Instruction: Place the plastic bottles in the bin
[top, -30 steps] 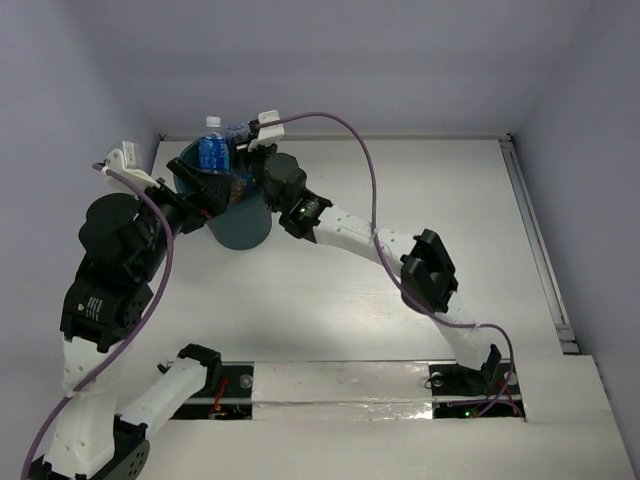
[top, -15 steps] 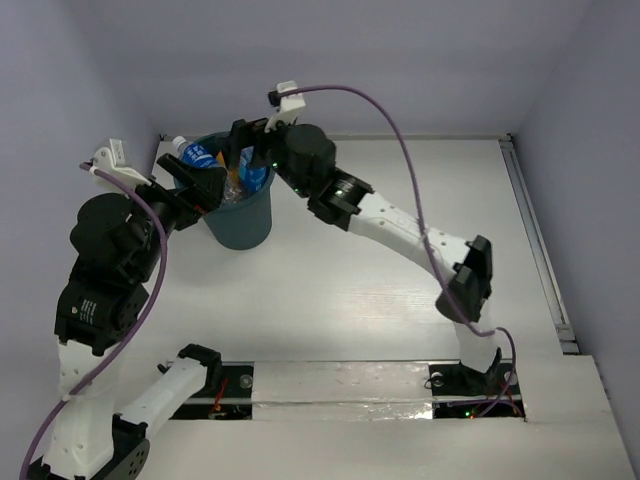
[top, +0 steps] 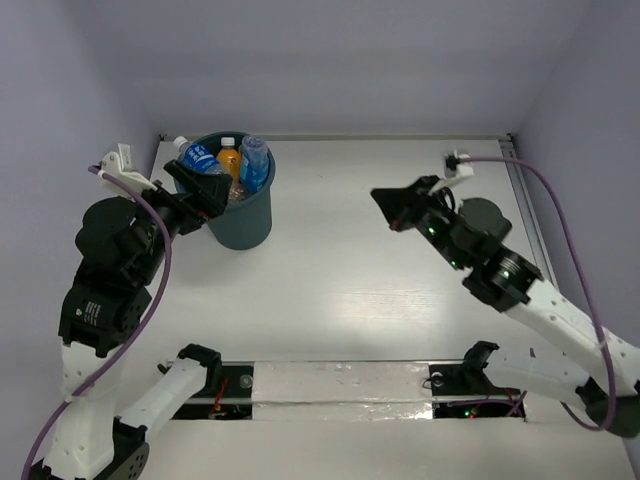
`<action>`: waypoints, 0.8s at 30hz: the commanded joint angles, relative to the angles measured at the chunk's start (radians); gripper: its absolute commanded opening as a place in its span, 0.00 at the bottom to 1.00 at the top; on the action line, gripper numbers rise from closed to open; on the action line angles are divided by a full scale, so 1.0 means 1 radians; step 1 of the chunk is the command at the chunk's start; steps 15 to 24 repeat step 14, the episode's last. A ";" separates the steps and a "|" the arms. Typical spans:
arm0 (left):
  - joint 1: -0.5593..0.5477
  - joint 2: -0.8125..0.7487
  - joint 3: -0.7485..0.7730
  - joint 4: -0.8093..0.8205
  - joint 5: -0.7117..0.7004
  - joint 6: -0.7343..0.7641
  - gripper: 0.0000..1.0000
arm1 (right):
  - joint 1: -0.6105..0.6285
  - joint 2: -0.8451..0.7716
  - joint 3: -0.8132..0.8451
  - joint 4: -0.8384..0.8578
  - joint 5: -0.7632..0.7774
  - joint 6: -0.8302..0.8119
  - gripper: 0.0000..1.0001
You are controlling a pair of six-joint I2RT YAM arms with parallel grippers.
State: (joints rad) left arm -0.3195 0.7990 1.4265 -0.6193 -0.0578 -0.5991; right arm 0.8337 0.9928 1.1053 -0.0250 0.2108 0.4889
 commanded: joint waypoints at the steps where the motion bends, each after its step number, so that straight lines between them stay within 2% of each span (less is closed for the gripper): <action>1: -0.001 0.005 -0.011 0.067 0.053 0.019 0.99 | -0.027 -0.143 -0.100 -0.114 0.053 0.100 0.01; 3: -0.001 0.002 -0.030 0.055 0.053 0.015 0.99 | -0.045 -0.226 -0.130 -0.196 0.113 0.123 0.27; 4: -0.001 -0.010 -0.061 0.053 0.053 0.012 0.99 | -0.059 -0.244 -0.130 -0.226 0.133 0.123 0.48; 5: -0.001 -0.020 -0.078 0.058 0.088 0.007 0.99 | -0.059 -0.259 -0.127 -0.283 0.177 0.122 0.82; 7: -0.001 -0.050 -0.116 0.072 0.098 -0.011 0.99 | -0.059 -0.287 -0.116 -0.340 0.220 0.122 0.96; 8: -0.001 -0.056 -0.151 0.082 0.101 -0.017 0.99 | -0.068 -0.295 -0.111 -0.384 0.239 0.123 1.00; 13: -0.001 -0.078 -0.222 0.131 0.135 -0.062 0.99 | -0.068 -0.324 -0.079 -0.424 0.262 0.097 1.00; 24: -0.001 -0.077 -0.221 0.139 0.134 -0.070 0.99 | -0.068 -0.322 -0.067 -0.431 0.259 0.082 1.00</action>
